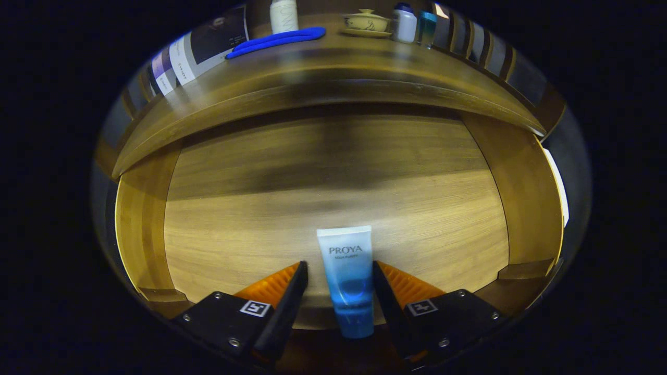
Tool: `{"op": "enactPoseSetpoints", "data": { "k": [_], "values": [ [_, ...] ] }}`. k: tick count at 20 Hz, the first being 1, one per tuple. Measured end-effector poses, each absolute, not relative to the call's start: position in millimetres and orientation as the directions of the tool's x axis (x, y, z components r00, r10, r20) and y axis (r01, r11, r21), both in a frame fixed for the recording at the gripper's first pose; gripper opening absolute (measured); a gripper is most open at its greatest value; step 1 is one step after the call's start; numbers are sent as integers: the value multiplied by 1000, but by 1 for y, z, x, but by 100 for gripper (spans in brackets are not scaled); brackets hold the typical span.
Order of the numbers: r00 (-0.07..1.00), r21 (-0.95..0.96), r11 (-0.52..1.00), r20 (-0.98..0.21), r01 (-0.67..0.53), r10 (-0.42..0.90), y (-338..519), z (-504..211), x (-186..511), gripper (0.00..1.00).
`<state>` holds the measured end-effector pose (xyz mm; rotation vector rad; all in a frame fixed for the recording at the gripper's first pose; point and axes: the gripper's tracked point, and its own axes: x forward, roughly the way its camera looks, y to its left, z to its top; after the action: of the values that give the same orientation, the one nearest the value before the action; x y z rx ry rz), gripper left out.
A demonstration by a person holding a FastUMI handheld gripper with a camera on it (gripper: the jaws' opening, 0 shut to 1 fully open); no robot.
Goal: Pull open the drawer, take out the items inside it, and place them on the countertop above the cabinet.
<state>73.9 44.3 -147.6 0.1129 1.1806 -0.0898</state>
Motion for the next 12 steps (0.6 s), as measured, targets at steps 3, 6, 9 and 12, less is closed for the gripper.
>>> {"op": "enactPoseSetpoints", "data": {
  "k": [3,6,9,12],
  "values": [
    [432,65,989,-902,133,1,48,-142,80,68],
    [491,98,987,-871,131,21,49,-135,87,56],
    [572,82,990,-820,112,3,44,-123,94,48],
    [636,87,990,-771,111,-3,41,-113,97,48]
  ]
}}
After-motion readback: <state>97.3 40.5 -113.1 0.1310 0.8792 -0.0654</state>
